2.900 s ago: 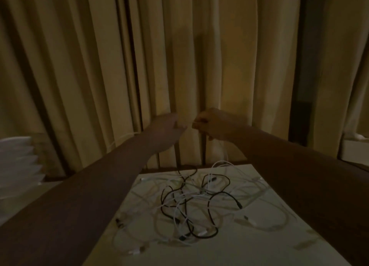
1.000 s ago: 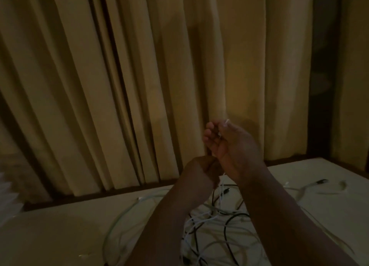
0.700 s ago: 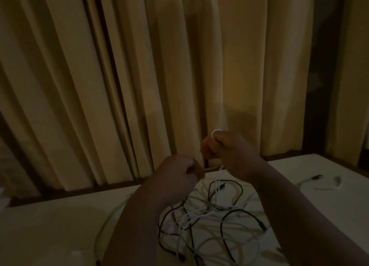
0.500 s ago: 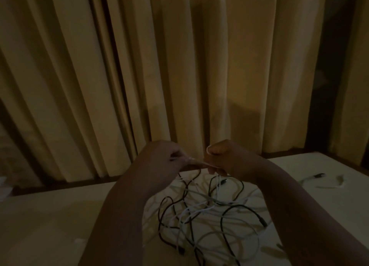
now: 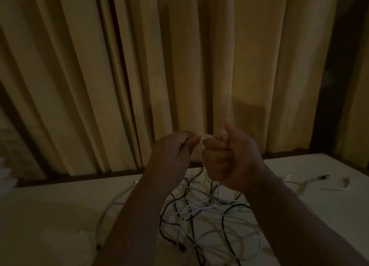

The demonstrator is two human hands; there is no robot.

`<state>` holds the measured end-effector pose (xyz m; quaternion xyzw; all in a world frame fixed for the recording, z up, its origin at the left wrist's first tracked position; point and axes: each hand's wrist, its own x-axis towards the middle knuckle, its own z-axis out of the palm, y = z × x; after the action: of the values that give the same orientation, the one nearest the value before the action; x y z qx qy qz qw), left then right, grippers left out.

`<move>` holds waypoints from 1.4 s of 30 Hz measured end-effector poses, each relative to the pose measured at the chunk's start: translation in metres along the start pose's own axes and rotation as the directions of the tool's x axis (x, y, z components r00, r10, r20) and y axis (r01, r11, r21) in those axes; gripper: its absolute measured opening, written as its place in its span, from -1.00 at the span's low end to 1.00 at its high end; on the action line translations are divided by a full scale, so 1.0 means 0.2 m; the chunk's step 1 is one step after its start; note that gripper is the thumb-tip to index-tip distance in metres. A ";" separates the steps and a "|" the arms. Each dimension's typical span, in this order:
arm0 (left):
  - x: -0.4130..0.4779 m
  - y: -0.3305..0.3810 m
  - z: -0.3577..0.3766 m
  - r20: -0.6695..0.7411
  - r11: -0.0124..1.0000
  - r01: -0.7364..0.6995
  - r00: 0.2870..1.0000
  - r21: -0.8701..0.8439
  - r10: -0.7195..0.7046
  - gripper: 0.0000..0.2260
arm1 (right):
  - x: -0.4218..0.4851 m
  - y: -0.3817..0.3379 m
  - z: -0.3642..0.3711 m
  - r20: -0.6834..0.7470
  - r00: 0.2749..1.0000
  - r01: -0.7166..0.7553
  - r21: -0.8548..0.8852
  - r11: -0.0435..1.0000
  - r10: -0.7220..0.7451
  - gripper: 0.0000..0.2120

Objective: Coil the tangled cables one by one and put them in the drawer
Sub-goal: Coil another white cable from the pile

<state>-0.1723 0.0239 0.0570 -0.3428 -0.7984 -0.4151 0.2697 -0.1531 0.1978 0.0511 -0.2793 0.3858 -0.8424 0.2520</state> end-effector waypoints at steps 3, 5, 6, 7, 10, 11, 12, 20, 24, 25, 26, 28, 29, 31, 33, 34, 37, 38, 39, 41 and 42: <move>-0.01 0.03 0.07 0.029 0.961 0.117 0.993 -0.250 -0.113 -0.75 | -0.01 -0.01 0.04 -0.068 0.986 0.159 0.094 0.983 -0.153 -0.43; -0.01 0.05 0.09 0.096 0.921 0.213 0.977 -0.326 -0.192 -0.74 | -0.01 0.00 0.07 -0.123 0.955 0.289 0.196 0.937 -0.269 -0.42; -0.01 0.06 0.09 0.143 0.921 0.250 0.966 -0.298 -0.216 -0.72 | -0.01 -0.01 0.08 -0.156 0.932 0.357 0.242 0.902 -0.327 -0.40; -0.02 0.06 0.08 0.192 0.934 0.276 0.953 -0.227 -0.235 -0.70 | -0.01 -0.02 0.09 -0.193 0.903 0.425 0.277 0.862 -0.383 -0.39; -0.02 0.08 0.06 0.343 0.945 0.320 0.896 -0.064 -0.280 -0.68 | -0.03 -0.06 0.10 -0.357 0.777 0.612 0.237 0.754 -0.518 -0.41; -0.02 0.09 0.05 0.380 0.941 0.334 0.878 -0.050 -0.292 -0.68 | -0.04 -0.08 0.10 -0.404 0.731 0.653 0.182 0.735 -0.550 -0.42; -0.02 0.09 0.04 0.401 0.941 0.336 0.867 -0.037 -0.294 -0.69 | -0.04 -0.09 0.09 -0.437 0.694 0.675 0.116 0.729 -0.573 -0.41; -0.02 0.16 -0.04 0.442 0.957 0.204 0.853 0.207 -0.278 -0.81 | 0.04 -0.11 0.04 -0.591 0.546 0.356 -0.478 0.803 -0.594 -0.49; -0.02 0.15 -0.08 0.395 0.949 0.163 0.880 0.270 -0.263 -0.81 | 0.04 -0.02 0.00 -0.476 0.628 -0.124 -0.842 0.525 -0.616 -0.59; -0.02 0.15 -0.09 0.382 0.949 0.145 0.890 0.281 -0.249 -0.80 | 0.02 0.01 0.00 -0.389 0.691 -0.209 -0.914 0.347 -0.609 -0.61; -0.02 0.15 -0.10 0.366 0.945 0.119 0.902 0.303 -0.231 -0.80 | 0.01 0.05 -0.01 -0.319 0.750 -0.239 -0.947 0.212 -0.579 -0.61; -0.01 0.15 -0.11 0.312 0.932 0.039 0.937 0.361 -0.160 -0.80 | 0.01 0.09 -0.01 -0.226 0.810 -0.199 -0.974 0.109 -0.541 -0.56; -0.01 0.14 -0.12 0.274 0.927 -0.009 0.956 0.376 -0.101 -0.80 | 0.01 0.10 0.01 -0.197 0.822 -0.176 -0.980 0.091 -0.535 -0.56; 0.00 0.13 -0.14 0.185 0.922 -0.125 0.981 0.366 0.059 -0.79 | 0.02 0.10 0.04 -0.190 0.852 -0.170 -0.982 0.085 -0.488 -0.52; 0.00 0.11 -0.16 0.098 0.925 -0.217 0.976 0.311 0.196 -0.84 | 0.02 0.08 0.06 -0.222 0.881 -0.151 -0.969 0.196 -0.418 -0.42; 0.00 0.10 -0.17 0.060 0.927 -0.235 0.972 0.293 0.227 -0.88 | 0.02 0.07 0.07 -0.248 0.896 -0.152 -0.951 0.270 -0.369 -0.36; 0.00 0.07 -0.18 -0.040 0.961 -0.180 0.980 0.211 0.193 -0.93 | 0.04 0.03 0.10 -0.355 0.913 -0.195 -0.811 0.552 -0.199 -0.22; 0.00 0.06 -0.18 -0.064 0.974 -0.162 0.983 0.161 0.174 -0.92 | 0.04 0.01 0.11 -0.372 0.916 -0.185 -0.724 0.664 -0.150 -0.24; 0.00 0.05 -0.17 -0.081 0.981 -0.155 0.983 0.116 0.165 -0.90 | 0.03 0.00 0.12 -0.363 0.925 -0.159 -0.632 0.758 -0.109 -0.28; 0.00 0.03 -0.15 -0.093 0.988 -0.142 0.985 0.059 0.147 -0.85 | 0.00 -0.03 0.12 -0.288 0.957 -0.111 -0.470 0.876 -0.033 -0.29; 0.00 0.03 -0.14 -0.094 0.991 -0.131 0.987 0.036 0.134 -0.82 | -0.01 -0.03 0.12 -0.226 0.974 -0.091 -0.393 0.915 0.000 -0.28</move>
<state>-0.1638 0.0025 0.0737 -0.3707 -0.7661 -0.4002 0.3400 -0.1376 0.1900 0.0684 -0.2203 0.5822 -0.7652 0.1644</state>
